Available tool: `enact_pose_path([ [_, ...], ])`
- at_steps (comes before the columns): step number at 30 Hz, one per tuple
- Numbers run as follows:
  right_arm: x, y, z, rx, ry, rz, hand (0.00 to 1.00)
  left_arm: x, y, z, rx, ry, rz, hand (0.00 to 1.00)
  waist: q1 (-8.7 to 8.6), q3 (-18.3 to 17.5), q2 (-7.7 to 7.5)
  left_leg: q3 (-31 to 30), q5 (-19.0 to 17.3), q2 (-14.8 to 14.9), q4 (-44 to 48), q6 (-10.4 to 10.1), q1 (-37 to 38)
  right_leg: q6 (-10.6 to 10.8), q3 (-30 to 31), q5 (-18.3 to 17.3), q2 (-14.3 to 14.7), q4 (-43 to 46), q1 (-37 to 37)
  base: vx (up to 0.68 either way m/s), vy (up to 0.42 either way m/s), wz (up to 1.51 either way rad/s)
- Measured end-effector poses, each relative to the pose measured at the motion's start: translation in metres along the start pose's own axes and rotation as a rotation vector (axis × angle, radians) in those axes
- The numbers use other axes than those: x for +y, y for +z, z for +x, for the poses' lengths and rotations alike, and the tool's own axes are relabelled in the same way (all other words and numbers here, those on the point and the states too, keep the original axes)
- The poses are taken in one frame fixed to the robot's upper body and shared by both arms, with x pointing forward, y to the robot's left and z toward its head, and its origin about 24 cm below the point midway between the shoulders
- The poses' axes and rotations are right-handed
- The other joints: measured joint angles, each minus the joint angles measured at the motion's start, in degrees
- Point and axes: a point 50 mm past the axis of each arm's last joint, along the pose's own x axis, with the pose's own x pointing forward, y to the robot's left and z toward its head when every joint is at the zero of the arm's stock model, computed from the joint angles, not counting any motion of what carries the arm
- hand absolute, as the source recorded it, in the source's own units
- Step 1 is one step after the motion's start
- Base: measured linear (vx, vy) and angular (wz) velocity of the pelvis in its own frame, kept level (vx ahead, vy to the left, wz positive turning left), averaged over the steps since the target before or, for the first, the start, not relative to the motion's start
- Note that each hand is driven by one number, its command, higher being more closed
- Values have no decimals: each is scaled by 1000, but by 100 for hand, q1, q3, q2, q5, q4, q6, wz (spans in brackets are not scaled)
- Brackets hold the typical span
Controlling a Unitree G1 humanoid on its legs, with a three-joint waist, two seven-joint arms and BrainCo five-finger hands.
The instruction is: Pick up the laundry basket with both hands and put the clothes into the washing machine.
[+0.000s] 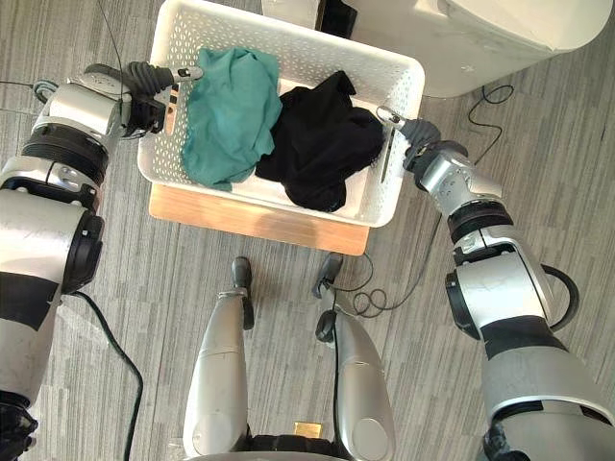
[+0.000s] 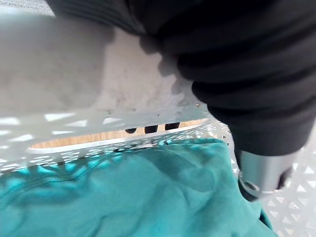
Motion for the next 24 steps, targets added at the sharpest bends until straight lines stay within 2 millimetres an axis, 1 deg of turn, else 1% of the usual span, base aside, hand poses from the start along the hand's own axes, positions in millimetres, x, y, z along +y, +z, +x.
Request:
enact_pose_path([
  [2, 1, 2, 0, -3, 11, -29, 100, 4, -3, 0, 7, 24, 19, 100, 14, 0, 0, 15, 9, 14, -25, -13, 8, -52, -1, 40, 23, -67, 17, 3, -5, -4],
  [3, 1, 2, 0, -6, 8, -44, 100, 4, -4, 1, 2, 36, 27, 100, 53, 0, 0, 43, 8, 38, -26, -13, 15, -58, 6, 53, 39, -89, 20, 9, -8, -9],
  [5, 3, 4, 0, -22, -6, -89, 100, 3, -10, 2, -8, 45, 24, 100, 78, 0, 0, 69, 9, 67, -41, -14, 41, -54, 18, 64, 71, -140, 46, 12, -9, -8],
  [7, 5, 3, 0, -38, -39, -122, 100, 2, -12, 2, -38, 72, 13, 100, 80, 0, 0, 83, 22, 73, -86, -35, 66, -42, 20, 74, 83, -169, 59, 0, 0, 0],
  [8, 7, 3, 0, -53, -56, -126, 100, -3, -12, 3, -52, 82, -8, 100, 71, 0, 0, 89, 32, 76, -109, -49, 77, -42, 20, 73, 86, -173, 59, 0, 0, 0],
  [12, 13, -1, 0, -89, -89, -86, 100, -4, -14, 3, -65, 162, -26, 100, 69, 0, 1, 125, 39, 93, -132, -61, 100, -42, 26, 73, 98, -177, 59, 6, -1, -1],
  [16, 13, -1, -7, -159, -145, -30, 100, -10, -13, 1, -85, 222, -38, 100, 97, 0, 1, 177, 100, 78, -255, -69, 148, -30, 46, 85, 90, -223, 60, 12, -1, 0],
  [18, 11, 1, -15, -199, -167, -13, 100, -13, -14, -2, -113, 246, -18, 100, 133, 4, 8, 198, 117, 77, -301, -80, 175, -44, 47, 94, 90, -236, 59, 55, -5, -1],
  [19, 9, 1, -24, -232, -187, -9, 100, -17, -13, -6, -146, 255, 4, 100, 209, 18, 32, 214, 135, 75, -305, -83, 208, -47, 47, 97, 88, -228, 60, 59, -1, -3],
  [20, 8, 1, -28, -247, -194, -7, 100, -19, -14, -8, -162, 256, 11, 100, 236, 26, 47, 219, 135, 76, -307, -83, 223, -48, 44, 97, 86, -209, 60, 94, 1, -3],
  [22, 7, 1, -40, -290, -203, -7, 100, -23, -20, -14, -203, 267, 18, 100, 251, 30, 53, 234, 135, 78, -313, -84, 281, -49, 37, 98, 69, -114, 61, 78, 8, 0],
  [24, 5, 3, -58, -351, -208, -8, 100, -30, -26, -24, -267, 266, 10, 100, 256, 33, 59, 271, 134, 78, -318, -84, 412, -51, 36, 95, 9, 106, 83, 96, 33, -1],
])
